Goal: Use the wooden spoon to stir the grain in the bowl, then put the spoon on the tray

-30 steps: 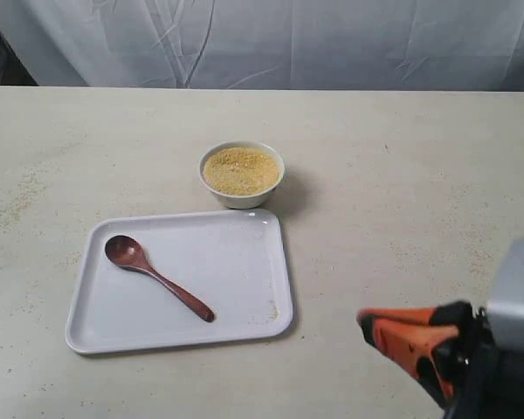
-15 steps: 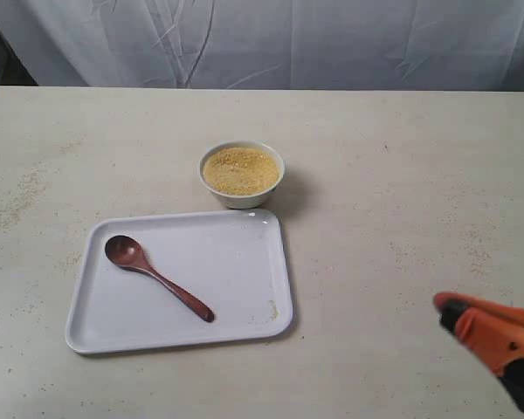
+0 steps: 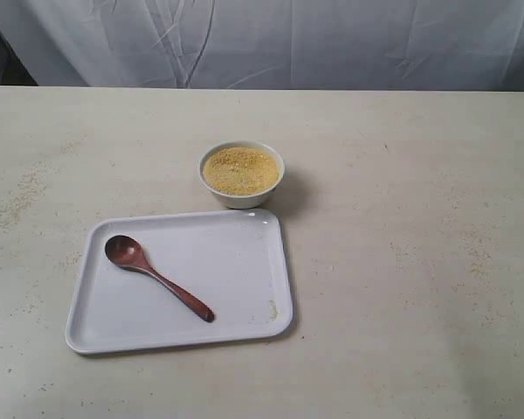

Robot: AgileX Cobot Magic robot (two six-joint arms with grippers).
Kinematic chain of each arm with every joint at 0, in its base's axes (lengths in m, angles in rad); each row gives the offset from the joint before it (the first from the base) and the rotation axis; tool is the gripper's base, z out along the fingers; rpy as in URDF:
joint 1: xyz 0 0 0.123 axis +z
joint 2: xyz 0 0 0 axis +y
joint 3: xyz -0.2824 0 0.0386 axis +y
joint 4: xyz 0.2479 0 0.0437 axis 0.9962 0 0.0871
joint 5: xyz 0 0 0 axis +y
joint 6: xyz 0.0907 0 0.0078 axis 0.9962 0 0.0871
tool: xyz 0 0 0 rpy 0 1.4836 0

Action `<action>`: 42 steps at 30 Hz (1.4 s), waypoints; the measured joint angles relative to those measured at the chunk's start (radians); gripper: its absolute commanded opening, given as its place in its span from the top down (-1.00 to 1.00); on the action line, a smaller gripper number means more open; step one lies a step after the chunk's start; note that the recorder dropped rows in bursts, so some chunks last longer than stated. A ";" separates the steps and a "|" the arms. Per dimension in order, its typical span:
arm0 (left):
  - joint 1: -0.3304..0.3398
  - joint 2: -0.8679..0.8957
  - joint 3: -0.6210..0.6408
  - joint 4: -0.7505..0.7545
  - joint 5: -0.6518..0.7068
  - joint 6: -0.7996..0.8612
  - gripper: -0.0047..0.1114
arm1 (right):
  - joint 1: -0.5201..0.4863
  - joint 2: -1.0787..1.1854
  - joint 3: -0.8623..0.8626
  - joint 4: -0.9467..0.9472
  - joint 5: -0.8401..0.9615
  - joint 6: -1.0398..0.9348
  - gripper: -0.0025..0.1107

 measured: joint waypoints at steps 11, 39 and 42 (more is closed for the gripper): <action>0.000 0.000 0.000 0.000 0.000 0.000 0.91 | -0.015 0.000 0.000 -0.030 0.023 -0.001 0.93; 0.000 0.000 0.000 0.000 0.000 0.000 0.91 | -0.015 0.000 0.000 -0.030 0.023 -0.001 0.93; 0.000 0.000 0.000 0.000 0.000 0.000 0.91 | -0.015 0.000 0.000 -0.030 0.023 -0.001 0.93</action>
